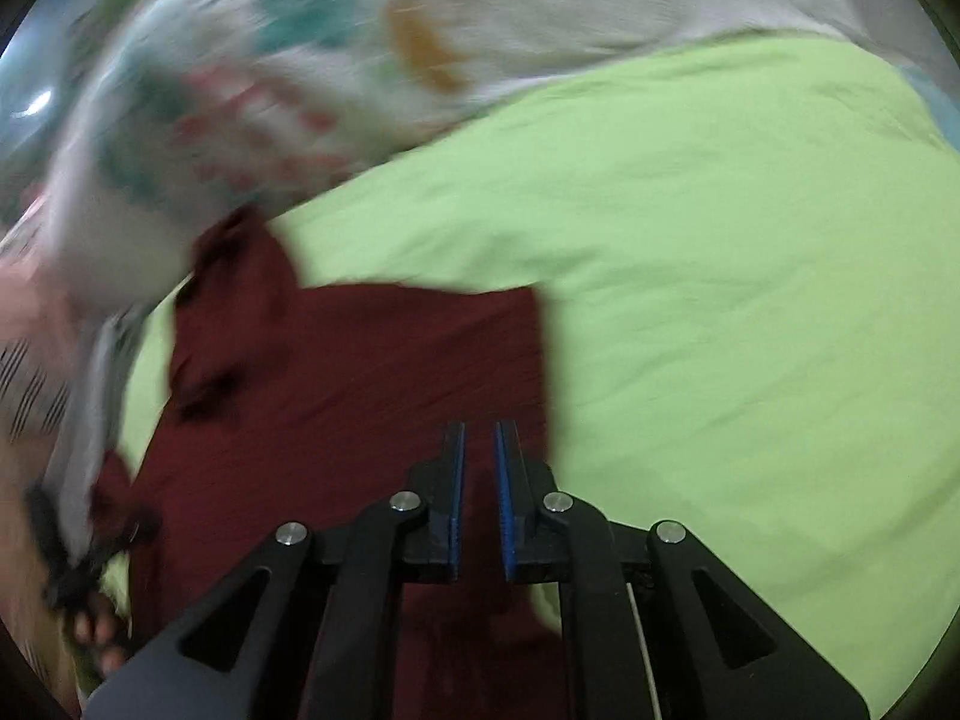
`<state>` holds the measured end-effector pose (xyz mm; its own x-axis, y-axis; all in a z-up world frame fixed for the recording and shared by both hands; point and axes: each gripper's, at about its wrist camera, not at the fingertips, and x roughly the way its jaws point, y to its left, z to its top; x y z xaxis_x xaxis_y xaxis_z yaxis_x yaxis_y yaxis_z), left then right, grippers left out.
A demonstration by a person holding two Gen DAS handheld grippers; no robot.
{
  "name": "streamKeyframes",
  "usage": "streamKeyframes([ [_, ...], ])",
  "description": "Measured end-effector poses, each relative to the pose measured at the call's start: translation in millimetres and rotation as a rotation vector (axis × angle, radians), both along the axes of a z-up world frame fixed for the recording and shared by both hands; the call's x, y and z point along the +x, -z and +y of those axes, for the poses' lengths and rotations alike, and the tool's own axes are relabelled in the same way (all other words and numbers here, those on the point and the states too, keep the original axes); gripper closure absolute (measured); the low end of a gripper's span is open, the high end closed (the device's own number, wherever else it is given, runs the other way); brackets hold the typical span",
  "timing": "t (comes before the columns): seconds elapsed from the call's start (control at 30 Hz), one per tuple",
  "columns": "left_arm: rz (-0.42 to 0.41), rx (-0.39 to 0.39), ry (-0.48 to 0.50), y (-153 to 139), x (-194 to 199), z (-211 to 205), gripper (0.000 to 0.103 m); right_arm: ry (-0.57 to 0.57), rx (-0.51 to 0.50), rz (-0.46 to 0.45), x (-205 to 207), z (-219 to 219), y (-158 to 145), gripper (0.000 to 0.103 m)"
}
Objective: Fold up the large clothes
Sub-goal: 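Grasp the other sleeve cuff with the left gripper and fold it across the body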
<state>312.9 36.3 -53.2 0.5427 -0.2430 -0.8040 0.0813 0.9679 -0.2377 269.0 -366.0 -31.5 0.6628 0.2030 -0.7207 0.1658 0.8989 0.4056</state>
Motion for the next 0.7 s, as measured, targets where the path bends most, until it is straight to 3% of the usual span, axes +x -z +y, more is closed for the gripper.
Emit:
streamKeyframes([
  [0.1,0.009,-0.005,-0.005,-0.6,-3.3,3.2,0.093,-0.111,0.001,0.073,3.8,26.9,17.9,0.089],
  [0.17,0.007,-0.011,-0.006,-3.4,-11.7,11.3,0.088,-0.056,-0.105,0.123,2.0,21.8,30.8,0.090],
  [0.2,0.002,-0.008,-0.009,-5.4,-16.9,15.9,0.083,-0.035,-0.078,0.113,-0.9,13.6,31.8,0.091],
  [0.33,-0.021,0.008,-0.059,-15.7,-45.3,49.0,0.083,0.055,-0.040,0.070,-22.2,-7.0,14.5,0.089],
  [0.47,-0.057,0.022,-0.138,-32.6,-67.3,90.9,0.079,-0.001,-0.011,0.003,-45.6,7.1,-4.8,0.065],
  [0.6,-0.097,0.094,-0.170,-52.4,-66.7,119.1,0.065,-0.050,0.021,-0.009,-59.5,30.3,-7.3,0.063],
  [0.7,-0.131,0.165,-0.144,-64.6,-54.4,118.2,0.055,-0.068,0.066,0.006,-63.5,45.6,-2.5,0.063],
])
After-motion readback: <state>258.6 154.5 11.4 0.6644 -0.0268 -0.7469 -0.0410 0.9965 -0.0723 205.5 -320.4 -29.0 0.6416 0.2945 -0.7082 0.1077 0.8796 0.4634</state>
